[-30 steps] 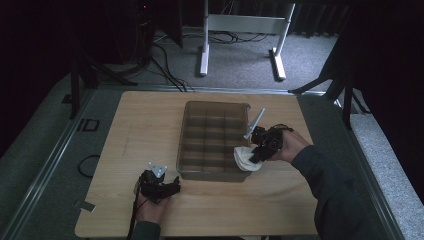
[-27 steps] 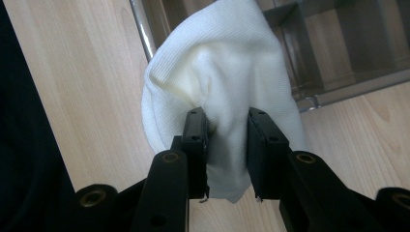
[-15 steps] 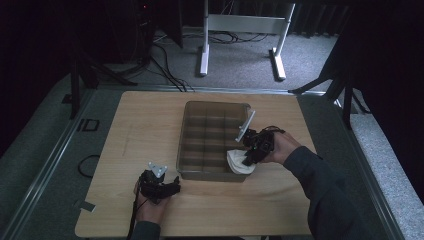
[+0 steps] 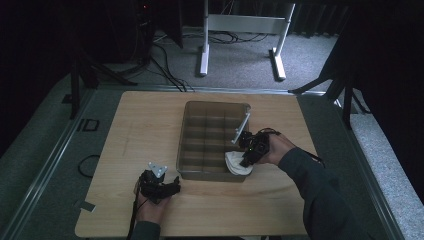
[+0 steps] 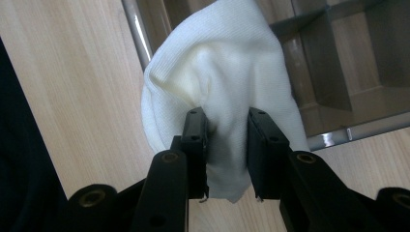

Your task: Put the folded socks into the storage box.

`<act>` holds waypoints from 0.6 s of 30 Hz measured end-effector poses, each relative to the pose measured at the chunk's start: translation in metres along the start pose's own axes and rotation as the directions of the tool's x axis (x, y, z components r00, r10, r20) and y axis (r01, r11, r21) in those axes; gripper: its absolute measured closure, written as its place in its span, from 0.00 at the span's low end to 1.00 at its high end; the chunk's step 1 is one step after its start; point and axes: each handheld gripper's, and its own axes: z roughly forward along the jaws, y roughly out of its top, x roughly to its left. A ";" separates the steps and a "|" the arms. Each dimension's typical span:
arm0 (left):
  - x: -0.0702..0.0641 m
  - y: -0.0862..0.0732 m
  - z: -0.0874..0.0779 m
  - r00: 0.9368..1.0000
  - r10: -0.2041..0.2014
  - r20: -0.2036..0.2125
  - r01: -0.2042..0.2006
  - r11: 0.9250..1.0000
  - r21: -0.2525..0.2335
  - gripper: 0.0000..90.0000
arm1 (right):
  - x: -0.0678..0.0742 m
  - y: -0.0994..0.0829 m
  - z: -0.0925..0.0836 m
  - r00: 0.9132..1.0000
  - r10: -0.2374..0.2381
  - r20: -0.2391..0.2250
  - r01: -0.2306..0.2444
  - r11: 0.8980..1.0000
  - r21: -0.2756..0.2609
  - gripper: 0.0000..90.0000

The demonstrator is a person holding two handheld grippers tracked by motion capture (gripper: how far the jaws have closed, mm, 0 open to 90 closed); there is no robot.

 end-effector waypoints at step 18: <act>0.000 0.000 0.000 1.000 0.001 0.001 -0.001 1.000 0.000 0.17 | -0.005 0.007 0.011 0.999 0.041 -0.014 -0.041 0.999 0.027 0.80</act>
